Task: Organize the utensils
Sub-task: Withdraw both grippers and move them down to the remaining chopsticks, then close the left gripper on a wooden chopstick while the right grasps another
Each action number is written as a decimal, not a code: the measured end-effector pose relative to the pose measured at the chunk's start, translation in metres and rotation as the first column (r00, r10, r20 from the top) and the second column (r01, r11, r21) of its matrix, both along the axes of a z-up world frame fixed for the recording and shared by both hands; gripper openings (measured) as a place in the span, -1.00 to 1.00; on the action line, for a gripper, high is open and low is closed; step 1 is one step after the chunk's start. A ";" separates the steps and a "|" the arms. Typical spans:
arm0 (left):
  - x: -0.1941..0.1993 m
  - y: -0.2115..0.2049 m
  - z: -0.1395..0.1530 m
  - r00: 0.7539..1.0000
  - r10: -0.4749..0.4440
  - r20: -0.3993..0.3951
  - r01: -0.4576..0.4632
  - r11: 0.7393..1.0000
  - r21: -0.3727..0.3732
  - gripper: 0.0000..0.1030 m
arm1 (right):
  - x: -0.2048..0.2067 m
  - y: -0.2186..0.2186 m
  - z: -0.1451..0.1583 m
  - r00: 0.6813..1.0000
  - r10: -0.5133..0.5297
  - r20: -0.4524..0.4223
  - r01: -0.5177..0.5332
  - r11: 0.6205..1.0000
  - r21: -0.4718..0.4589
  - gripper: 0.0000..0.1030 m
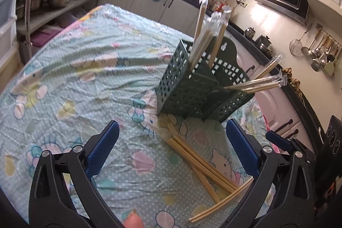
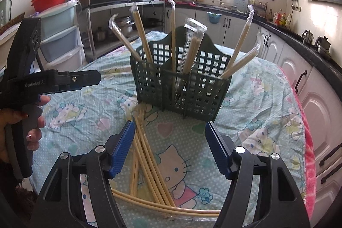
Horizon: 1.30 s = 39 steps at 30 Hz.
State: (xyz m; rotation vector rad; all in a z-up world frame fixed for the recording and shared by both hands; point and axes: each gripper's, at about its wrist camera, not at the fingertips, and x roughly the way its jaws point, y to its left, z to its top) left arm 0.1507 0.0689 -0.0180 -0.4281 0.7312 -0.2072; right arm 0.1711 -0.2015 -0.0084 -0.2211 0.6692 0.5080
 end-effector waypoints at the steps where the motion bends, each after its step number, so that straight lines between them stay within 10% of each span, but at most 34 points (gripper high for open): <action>1: 0.001 0.000 -0.003 1.000 -0.004 -0.010 0.004 1.000 -0.007 0.79 | 0.000 0.000 -0.002 1.000 0.001 -0.005 -0.001 1.000 -0.003 0.28; 22: 0.038 -0.015 -0.062 0.972 -0.071 -0.222 0.031 0.983 -0.179 -0.10 | 0.021 0.015 -0.048 0.993 0.034 -0.111 -0.045 0.994 -0.096 0.28; 39: 0.057 -0.013 -0.076 0.961 -0.034 -0.275 -0.001 0.992 -0.126 -0.67 | 0.052 0.056 -0.071 0.974 0.078 -0.211 -0.101 0.990 -0.100 0.18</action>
